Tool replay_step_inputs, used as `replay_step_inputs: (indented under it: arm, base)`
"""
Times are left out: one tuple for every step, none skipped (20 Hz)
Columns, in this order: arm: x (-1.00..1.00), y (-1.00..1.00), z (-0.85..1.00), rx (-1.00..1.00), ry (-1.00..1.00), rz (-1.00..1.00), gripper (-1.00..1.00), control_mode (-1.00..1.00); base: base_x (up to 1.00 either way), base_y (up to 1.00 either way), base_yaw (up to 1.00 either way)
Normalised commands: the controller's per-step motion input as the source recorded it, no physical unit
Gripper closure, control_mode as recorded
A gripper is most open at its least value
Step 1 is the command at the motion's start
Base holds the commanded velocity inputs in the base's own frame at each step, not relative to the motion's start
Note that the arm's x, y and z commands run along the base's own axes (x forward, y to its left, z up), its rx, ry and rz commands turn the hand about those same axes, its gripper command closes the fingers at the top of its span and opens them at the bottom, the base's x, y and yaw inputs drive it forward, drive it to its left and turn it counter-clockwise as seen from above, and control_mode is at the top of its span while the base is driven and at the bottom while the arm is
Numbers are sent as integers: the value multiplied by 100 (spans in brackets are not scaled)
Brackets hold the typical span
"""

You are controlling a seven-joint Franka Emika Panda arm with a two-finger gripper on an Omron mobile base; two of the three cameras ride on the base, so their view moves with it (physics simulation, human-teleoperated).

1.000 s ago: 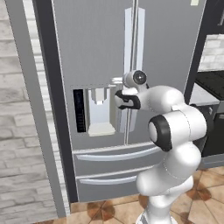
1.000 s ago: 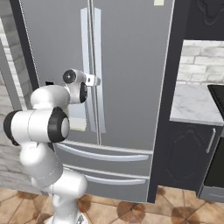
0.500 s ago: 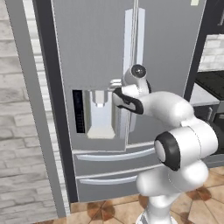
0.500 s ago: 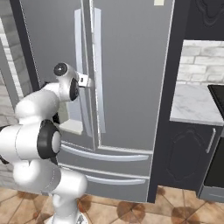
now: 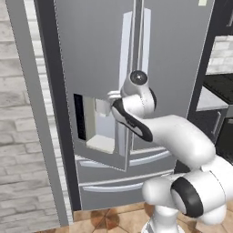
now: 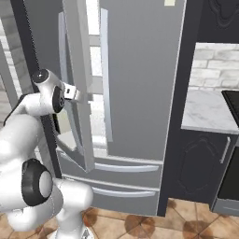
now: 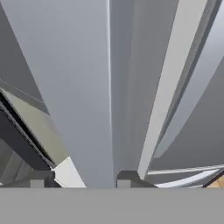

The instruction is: Retrieve the peach and kiwi from the fridge and place them into the bowl on the dining table.

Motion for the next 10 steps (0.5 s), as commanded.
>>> replay_step_inputs:
  arm:
    - [-91,0,0,0,0,0,100,-100]
    - [-86,0,0,0,0,0,100,-100]
    - [-84,0,4,0,0,0,100,-100]
    - [-84,0,8,0,-1,0,100,-100]
    - [-89,0,17,0,-4,0,100,-100]
    - [-89,0,24,0,-6,0,100,-100]
    - [-89,0,29,0,-7,-2,100,-100]
    - [-87,0,34,0,-6,-3,100,-100]
    - [-86,0,40,0,-7,-4,100,-100]
    - [-85,0,43,0,-7,-5,100,-100]
  base:
    - [0,0,0]
    - [0,0,0]
    - [0,0,0]
    - [0,0,0]
    - [0,0,0]
    - [0,0,0]
    - [0,0,0]
    - [0,0,0]
    - [0,0,0]
    - [0,0,0]
